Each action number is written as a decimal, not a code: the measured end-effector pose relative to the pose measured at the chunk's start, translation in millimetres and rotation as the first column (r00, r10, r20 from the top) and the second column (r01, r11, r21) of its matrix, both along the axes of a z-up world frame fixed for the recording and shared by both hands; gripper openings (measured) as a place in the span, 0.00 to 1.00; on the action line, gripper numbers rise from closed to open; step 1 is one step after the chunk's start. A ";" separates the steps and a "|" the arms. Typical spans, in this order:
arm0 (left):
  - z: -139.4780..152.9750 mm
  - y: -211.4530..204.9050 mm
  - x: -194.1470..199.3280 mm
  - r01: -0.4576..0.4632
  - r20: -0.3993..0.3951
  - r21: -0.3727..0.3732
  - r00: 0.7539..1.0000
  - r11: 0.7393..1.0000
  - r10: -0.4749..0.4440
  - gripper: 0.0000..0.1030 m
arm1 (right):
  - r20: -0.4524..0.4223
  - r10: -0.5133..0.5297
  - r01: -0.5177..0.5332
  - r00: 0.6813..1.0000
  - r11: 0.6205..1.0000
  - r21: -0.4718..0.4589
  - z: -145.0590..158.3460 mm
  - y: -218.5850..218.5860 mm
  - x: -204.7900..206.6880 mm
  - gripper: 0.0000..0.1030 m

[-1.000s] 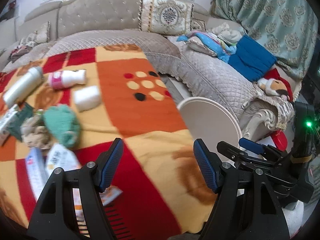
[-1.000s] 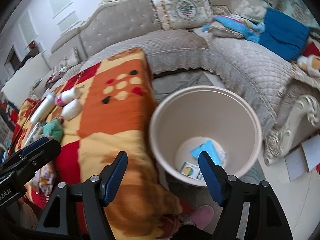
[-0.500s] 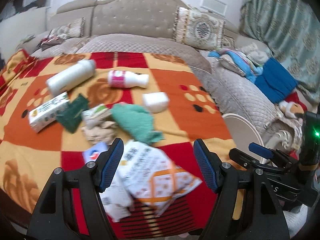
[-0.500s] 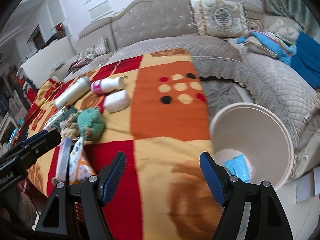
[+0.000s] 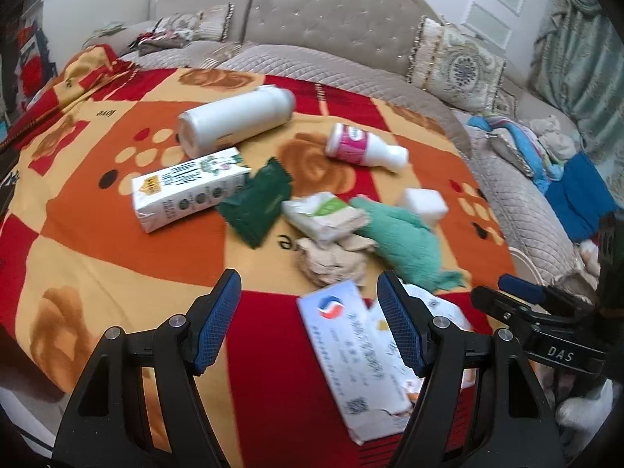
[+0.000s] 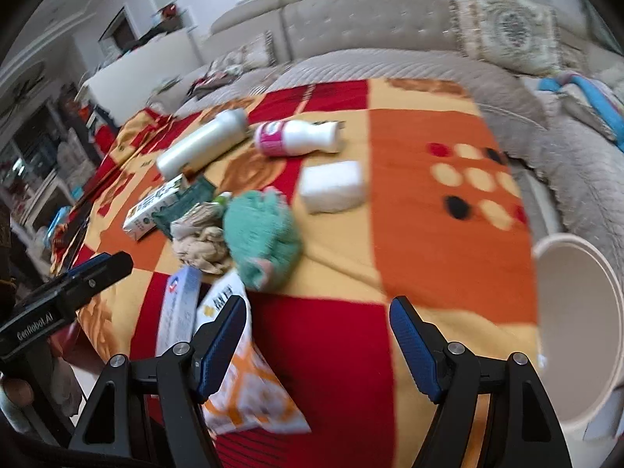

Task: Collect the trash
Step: 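Grasp the green towel with the right gripper while the left grasps the white tissue pack, then carry the green towel and tissue pack with both grippers over the beige bin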

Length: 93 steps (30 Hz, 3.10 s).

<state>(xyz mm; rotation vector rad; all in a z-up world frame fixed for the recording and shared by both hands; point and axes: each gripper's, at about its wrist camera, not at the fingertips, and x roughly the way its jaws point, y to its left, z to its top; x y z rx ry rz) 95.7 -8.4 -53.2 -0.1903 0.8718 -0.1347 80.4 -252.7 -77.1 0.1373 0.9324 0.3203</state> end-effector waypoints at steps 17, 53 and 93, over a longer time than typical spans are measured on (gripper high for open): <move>-19.8 10.8 69.6 -0.059 -0.135 -0.120 0.990 0.991 0.043 0.69 | -0.082 0.178 -0.175 0.981 0.984 0.041 -30.2 58.5 86.1 0.51; 22.1 -26.1 58.2 0.075 -0.023 -0.136 0.997 0.988 -0.078 0.39 | 0.033 0.102 -0.107 0.994 0.981 0.161 2.6 -13.5 -7.1 0.48; 16.8 -93.7 1.6 0.214 0.024 -0.018 0.977 0.977 -0.214 0.39 | -0.111 -0.033 0.035 0.993 0.999 0.014 -36.5 -41.8 -39.9 0.60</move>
